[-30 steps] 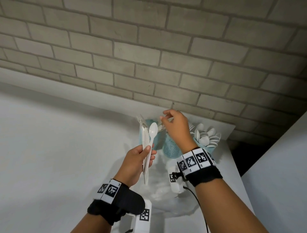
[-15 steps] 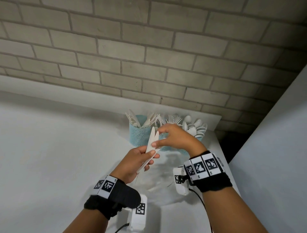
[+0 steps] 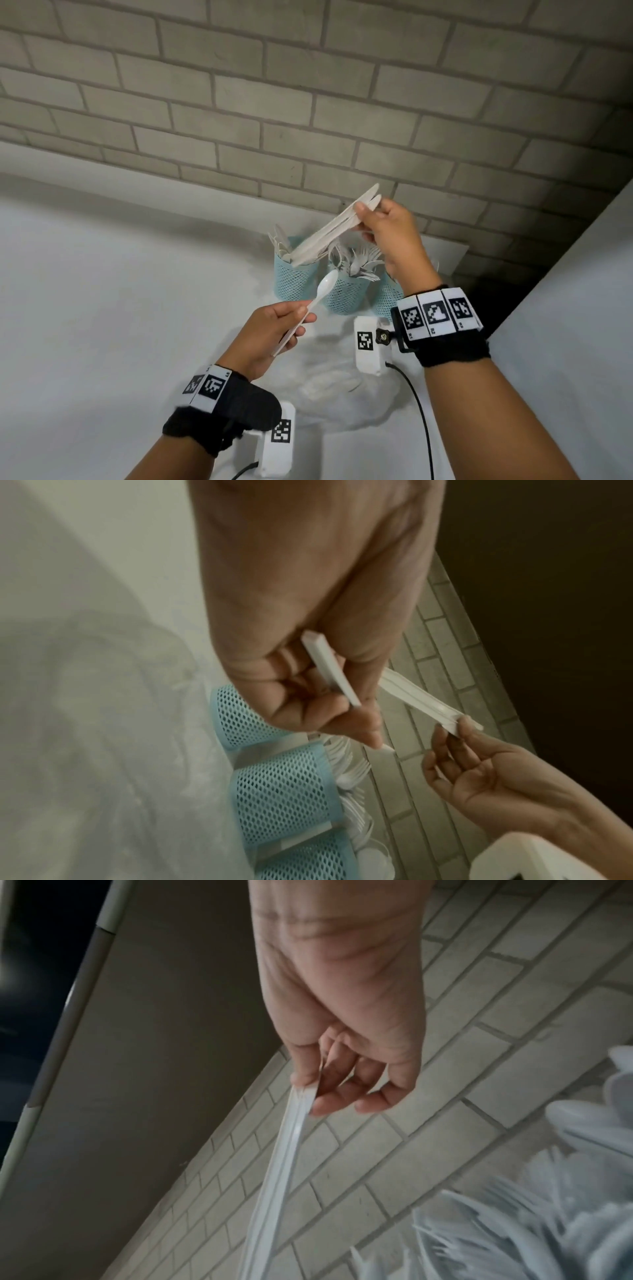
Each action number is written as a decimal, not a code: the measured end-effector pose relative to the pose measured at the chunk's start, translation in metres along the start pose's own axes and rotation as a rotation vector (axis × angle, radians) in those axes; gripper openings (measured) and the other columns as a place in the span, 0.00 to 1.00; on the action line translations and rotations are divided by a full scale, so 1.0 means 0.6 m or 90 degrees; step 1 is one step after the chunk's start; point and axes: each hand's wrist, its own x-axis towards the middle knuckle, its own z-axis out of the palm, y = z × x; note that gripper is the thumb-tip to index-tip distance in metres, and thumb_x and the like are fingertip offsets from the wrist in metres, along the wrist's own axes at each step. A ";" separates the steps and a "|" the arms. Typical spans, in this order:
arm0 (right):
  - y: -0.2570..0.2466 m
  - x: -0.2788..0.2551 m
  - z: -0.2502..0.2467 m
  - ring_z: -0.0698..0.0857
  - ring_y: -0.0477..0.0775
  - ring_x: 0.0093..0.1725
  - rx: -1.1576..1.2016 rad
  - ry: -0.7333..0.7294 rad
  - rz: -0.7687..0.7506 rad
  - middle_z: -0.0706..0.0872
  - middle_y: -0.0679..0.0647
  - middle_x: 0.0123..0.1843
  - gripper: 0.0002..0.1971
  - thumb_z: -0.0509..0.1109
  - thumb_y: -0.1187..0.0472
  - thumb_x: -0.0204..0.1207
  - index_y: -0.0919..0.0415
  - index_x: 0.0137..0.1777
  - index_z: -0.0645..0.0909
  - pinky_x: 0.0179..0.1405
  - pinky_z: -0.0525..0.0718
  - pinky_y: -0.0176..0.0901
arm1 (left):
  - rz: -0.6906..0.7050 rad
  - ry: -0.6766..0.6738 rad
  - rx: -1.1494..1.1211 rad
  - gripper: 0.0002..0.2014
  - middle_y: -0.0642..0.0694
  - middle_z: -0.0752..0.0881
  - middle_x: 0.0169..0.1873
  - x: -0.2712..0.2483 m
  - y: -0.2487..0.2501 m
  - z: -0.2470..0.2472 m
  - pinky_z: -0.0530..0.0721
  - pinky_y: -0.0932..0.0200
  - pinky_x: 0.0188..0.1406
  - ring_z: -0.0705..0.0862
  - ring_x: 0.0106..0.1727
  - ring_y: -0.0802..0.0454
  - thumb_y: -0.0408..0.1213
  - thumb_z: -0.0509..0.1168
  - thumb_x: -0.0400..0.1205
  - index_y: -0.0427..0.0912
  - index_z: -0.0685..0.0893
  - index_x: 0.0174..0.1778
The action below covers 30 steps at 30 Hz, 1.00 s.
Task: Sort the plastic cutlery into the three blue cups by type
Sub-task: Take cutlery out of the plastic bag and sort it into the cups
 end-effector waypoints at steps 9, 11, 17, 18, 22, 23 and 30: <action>0.072 0.026 0.074 0.84 0.57 0.43 -0.295 0.083 -0.137 0.87 0.58 0.43 0.10 0.67 0.55 0.79 0.62 0.48 0.82 0.48 0.83 0.49 | 0.002 -0.016 -0.011 0.08 0.47 0.90 0.44 0.004 -0.004 -0.020 0.83 0.67 0.39 0.89 0.38 0.58 0.30 0.62 0.83 0.42 0.84 0.55; 0.088 0.032 0.085 0.79 0.62 0.55 -0.457 0.049 -0.127 0.86 0.61 0.48 0.14 0.64 0.51 0.80 0.62 0.48 0.83 0.56 0.79 0.53 | 0.003 -0.016 -0.019 0.09 0.46 0.90 0.46 0.004 -0.003 -0.023 0.84 0.64 0.44 0.90 0.42 0.56 0.28 0.62 0.82 0.42 0.83 0.55; 0.101 0.033 0.099 0.61 0.63 0.73 -0.729 -0.111 -0.049 0.71 0.58 0.74 0.16 0.61 0.46 0.80 0.50 0.61 0.83 0.68 0.61 0.54 | 0.003 -0.009 -0.030 0.10 0.44 0.90 0.47 0.005 -0.004 -0.024 0.87 0.63 0.46 0.91 0.42 0.55 0.26 0.63 0.82 0.40 0.82 0.56; 0.098 0.030 0.097 0.59 0.63 0.75 -0.721 -0.119 -0.047 0.68 0.58 0.76 0.19 0.62 0.44 0.80 0.49 0.66 0.80 0.70 0.60 0.54 | 0.005 -0.007 -0.026 0.10 0.43 0.90 0.47 0.005 -0.003 -0.022 0.87 0.63 0.45 0.90 0.42 0.55 0.25 0.63 0.81 0.40 0.81 0.56; 0.073 0.006 0.079 0.66 0.59 0.72 -0.582 -0.069 -0.114 0.75 0.55 0.72 0.23 0.65 0.44 0.78 0.53 0.70 0.76 0.69 0.66 0.53 | 0.023 0.007 -0.004 0.10 0.44 0.91 0.45 0.006 -0.001 -0.013 0.86 0.59 0.48 0.90 0.43 0.53 0.26 0.64 0.81 0.39 0.82 0.56; 0.067 -0.005 0.071 0.72 0.56 0.66 -0.528 -0.094 -0.119 0.80 0.54 0.66 0.20 0.66 0.46 0.78 0.55 0.66 0.79 0.65 0.71 0.50 | 0.031 0.007 0.000 0.10 0.44 0.91 0.45 0.006 0.000 -0.008 0.86 0.58 0.49 0.90 0.43 0.53 0.26 0.64 0.81 0.40 0.82 0.56; 0.077 -0.060 -0.003 0.79 0.39 0.22 -0.355 -0.218 0.035 0.84 0.55 0.44 0.10 0.69 0.67 0.76 0.61 0.57 0.81 0.30 0.80 0.34 | 0.062 -0.048 0.065 0.08 0.49 0.91 0.41 0.005 -0.002 0.041 0.83 0.63 0.42 0.88 0.38 0.59 0.28 0.65 0.81 0.43 0.84 0.53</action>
